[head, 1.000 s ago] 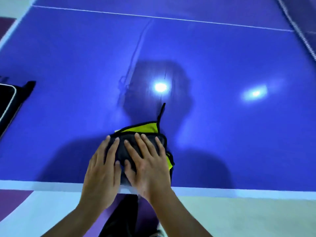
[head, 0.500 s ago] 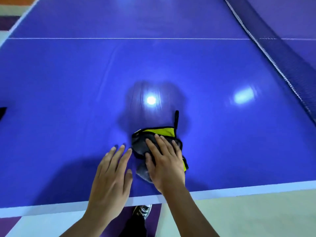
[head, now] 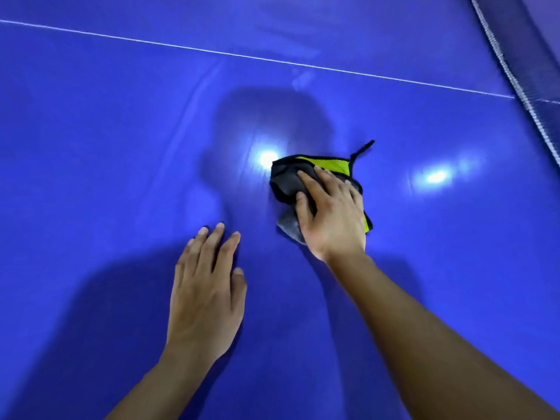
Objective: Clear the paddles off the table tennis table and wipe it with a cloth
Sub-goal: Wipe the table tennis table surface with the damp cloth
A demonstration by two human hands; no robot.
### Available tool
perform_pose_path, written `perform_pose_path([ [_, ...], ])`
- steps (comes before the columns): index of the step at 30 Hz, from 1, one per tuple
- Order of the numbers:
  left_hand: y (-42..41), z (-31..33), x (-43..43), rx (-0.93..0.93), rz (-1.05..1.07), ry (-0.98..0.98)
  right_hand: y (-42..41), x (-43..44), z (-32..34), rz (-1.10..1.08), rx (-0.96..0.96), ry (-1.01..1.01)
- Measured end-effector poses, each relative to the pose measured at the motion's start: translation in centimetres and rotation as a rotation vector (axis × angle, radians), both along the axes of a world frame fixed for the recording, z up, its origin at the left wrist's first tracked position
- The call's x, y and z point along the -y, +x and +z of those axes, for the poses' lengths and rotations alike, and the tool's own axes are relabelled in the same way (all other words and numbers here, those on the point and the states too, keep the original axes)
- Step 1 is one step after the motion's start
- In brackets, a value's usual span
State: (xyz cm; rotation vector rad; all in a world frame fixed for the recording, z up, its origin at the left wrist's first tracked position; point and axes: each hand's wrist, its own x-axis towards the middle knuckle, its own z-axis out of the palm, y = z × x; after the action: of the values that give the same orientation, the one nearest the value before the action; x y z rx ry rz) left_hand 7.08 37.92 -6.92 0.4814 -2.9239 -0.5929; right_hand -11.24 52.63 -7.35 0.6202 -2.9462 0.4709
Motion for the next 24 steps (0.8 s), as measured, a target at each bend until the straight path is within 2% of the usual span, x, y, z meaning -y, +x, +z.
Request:
perform_pose_path([
  [4,-6.1,0.4,2.3,0.024,0.047,0.017,-8.9,2.3,-0.1,-0.045,-0.016,-0.004],
  [11,-16.0,1.0,4.2,-0.037,0.015,0.012,-21.0,5.4,0.0,0.022,-0.014,0.015],
  [14,-19.8,1.1,4.9,-0.058,-0.024,-0.007,-23.3,7.7,-0.2,0.042,-0.025,0.071],
  [18,-23.2,1.0,4.7,-0.080,-0.042,-0.060,-25.2,12.3,-0.3,0.246,-0.066,0.114],
  [21,-23.6,0.6,2.6,-0.059,-0.024,-0.049,-26.3,14.2,-0.5,0.374,-0.031,0.080],
  [24,-23.5,0.3,1.2,-0.021,0.075,-0.017,-26.6,13.6,-0.6,0.366,0.015,0.007],
])
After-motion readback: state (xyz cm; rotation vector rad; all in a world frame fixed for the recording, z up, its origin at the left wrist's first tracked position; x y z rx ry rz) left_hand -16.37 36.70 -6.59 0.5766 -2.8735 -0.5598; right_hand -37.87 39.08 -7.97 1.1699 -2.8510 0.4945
